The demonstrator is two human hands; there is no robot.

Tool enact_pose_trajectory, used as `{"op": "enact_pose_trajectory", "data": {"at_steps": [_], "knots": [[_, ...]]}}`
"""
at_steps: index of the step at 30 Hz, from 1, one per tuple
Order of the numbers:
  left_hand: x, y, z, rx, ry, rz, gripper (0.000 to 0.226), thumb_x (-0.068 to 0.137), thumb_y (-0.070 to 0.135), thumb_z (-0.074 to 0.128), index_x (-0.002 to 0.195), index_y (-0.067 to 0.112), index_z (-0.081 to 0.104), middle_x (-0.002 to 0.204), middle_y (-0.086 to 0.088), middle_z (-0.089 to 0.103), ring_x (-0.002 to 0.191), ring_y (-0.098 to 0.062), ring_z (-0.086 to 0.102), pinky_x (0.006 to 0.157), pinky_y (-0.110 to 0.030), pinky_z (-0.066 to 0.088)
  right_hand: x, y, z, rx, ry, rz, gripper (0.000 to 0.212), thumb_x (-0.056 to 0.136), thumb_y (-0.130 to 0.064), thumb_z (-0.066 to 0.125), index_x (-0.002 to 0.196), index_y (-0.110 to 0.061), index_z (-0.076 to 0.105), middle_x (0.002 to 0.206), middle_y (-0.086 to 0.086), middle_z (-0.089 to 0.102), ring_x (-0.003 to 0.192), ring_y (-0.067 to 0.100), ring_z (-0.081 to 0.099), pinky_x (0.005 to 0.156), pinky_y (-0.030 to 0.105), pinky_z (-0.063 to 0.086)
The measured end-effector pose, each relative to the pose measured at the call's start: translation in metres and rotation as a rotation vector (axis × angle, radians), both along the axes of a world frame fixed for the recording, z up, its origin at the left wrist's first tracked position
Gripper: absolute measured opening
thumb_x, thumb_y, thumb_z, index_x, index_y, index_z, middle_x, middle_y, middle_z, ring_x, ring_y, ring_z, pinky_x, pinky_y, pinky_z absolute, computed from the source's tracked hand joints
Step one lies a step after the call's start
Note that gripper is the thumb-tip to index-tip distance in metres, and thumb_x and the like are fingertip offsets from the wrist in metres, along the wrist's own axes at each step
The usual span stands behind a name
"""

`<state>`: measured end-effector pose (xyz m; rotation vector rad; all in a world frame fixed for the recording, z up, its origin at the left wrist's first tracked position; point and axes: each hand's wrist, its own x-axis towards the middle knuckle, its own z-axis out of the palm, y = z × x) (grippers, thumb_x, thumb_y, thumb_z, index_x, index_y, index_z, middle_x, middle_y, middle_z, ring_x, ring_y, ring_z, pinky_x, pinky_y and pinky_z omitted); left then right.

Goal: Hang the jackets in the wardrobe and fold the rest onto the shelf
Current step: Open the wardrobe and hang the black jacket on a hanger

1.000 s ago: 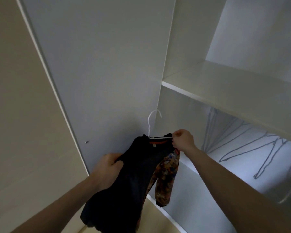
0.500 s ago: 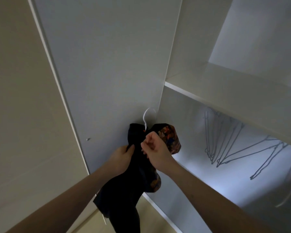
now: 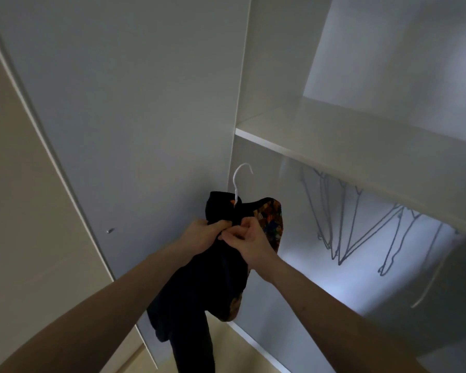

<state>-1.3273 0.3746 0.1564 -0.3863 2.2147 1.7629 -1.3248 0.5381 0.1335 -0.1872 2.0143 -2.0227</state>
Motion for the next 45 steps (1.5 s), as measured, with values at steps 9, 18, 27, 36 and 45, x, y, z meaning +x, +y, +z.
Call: {"op": "enact_pose_trajectory", "data": {"at_steps": [9, 18, 27, 36, 45], "knots": [[-0.063, 0.039, -0.026, -0.067, 0.03, -0.052, 0.025, 0.09, 0.035, 0.072, 0.078, 0.013, 0.073, 0.065, -0.001, 0.07, 0.052, -0.008, 0.066, 0.043, -0.015, 0.043, -0.044, 0.121, -0.013, 0.415, 0.094, -0.402, 0.036, 0.085, -0.019, 0.08, 0.109, -0.025, 0.053, 0.117, -0.001, 0.067, 0.104, 0.021, 0.068, 0.081, 0.034, 0.057], [-0.14, 0.084, -0.041, -0.066, 0.104, -0.083, 0.03, 0.097, 0.028, 0.063, 0.075, 0.009, 0.063, 0.071, -0.006, 0.06, 0.066, -0.019, 0.059, 0.052, -0.022, 0.038, -0.094, 0.193, -0.051, 1.005, 0.127, -0.551, 0.077, 0.095, -0.019, 0.072, 0.159, -0.009, 0.03, 0.157, 0.016, 0.037, 0.132, 0.035, 0.054, 0.101, 0.042, 0.049], [-0.213, 0.111, -0.056, -0.091, 0.214, -0.122, 0.041, 0.098, 0.025, 0.061, 0.061, 0.012, 0.048, 0.059, -0.003, 0.047, 0.055, -0.019, 0.048, 0.054, -0.029, 0.031, -0.15, 0.204, -0.083, 1.246, 0.076, -0.641, 0.073, 0.097, -0.026, 0.07, 0.156, -0.009, 0.029, 0.15, 0.015, 0.041, 0.115, 0.035, 0.065, 0.087, 0.039, 0.051], [-0.269, 0.147, -0.048, -0.092, 0.271, -0.174, 0.042, 0.098, 0.029, 0.057, 0.062, 0.015, 0.042, 0.061, -0.002, 0.043, 0.058, -0.021, 0.047, 0.059, -0.033, 0.033, -0.158, 0.225, -0.088, 1.366, 0.043, -0.685, 0.045, 0.097, -0.029, 0.069, 0.134, -0.011, 0.05, 0.123, 0.009, 0.065, 0.105, 0.028, 0.069, 0.08, 0.033, 0.05], [-0.301, 0.179, -0.039, -0.148, 0.288, -0.179, 0.036, 0.1, 0.036, 0.056, 0.076, 0.008, 0.053, 0.071, -0.005, 0.051, 0.061, -0.018, 0.051, 0.051, -0.029, 0.034, -0.165, 0.218, -0.09, 1.3, 0.016, -0.696, 0.05, 0.098, -0.045, 0.064, 0.137, -0.014, 0.059, 0.122, 0.007, 0.07, 0.112, 0.027, 0.068, 0.085, 0.033, 0.052]]}}
